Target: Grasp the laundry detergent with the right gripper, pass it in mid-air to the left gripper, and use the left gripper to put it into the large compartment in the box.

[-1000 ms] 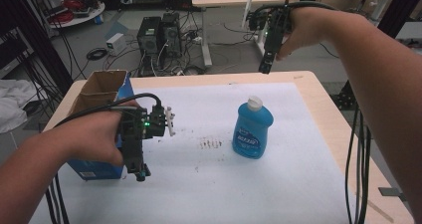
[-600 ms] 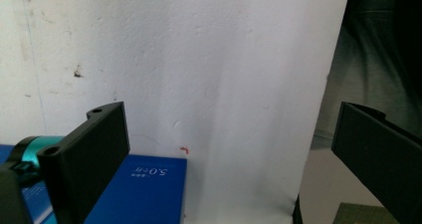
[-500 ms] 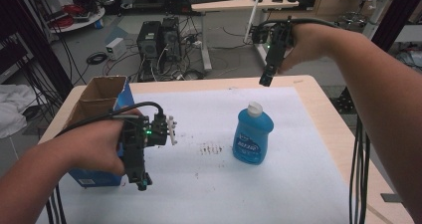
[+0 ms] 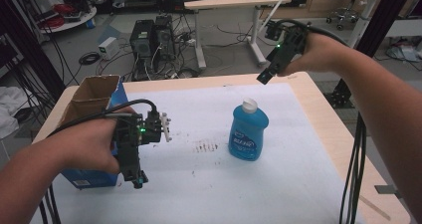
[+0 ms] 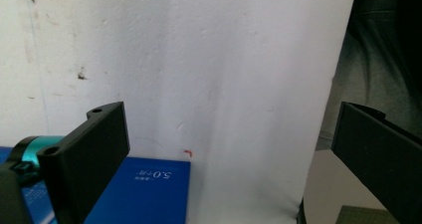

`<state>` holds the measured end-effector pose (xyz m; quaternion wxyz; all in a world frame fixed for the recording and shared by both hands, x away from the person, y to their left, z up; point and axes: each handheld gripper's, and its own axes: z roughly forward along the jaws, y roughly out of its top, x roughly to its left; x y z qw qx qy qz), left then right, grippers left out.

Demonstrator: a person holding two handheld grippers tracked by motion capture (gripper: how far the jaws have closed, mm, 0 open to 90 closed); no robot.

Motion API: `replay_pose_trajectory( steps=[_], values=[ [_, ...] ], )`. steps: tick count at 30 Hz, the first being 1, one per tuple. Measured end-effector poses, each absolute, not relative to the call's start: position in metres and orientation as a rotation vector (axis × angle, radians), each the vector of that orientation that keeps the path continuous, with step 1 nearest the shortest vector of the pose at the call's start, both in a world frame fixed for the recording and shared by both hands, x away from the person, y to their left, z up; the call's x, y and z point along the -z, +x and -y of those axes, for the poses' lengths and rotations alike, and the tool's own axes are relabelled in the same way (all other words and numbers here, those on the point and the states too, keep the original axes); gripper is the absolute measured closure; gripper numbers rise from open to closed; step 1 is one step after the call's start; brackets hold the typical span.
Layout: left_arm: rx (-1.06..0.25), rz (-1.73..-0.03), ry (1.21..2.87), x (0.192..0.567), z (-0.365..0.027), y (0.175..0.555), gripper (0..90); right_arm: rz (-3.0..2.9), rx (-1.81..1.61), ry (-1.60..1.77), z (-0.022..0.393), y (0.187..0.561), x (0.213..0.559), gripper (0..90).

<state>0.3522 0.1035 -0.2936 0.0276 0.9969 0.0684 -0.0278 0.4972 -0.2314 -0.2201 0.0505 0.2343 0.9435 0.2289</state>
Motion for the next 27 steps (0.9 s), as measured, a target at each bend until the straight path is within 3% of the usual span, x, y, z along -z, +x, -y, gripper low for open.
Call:
replay_pose_trajectory(
  steps=[11,27],
  values=[
    [0.078,-0.206,3.075,0.296,-0.107,0.348,1.7,-2.803,-0.917,0.821,0.279,0.463,0.253,1.1],
    [0.073,-0.184,3.077,0.294,-0.104,0.345,1.7,-2.702,-1.119,0.831,0.305,0.417,0.296,1.1]
  ],
)
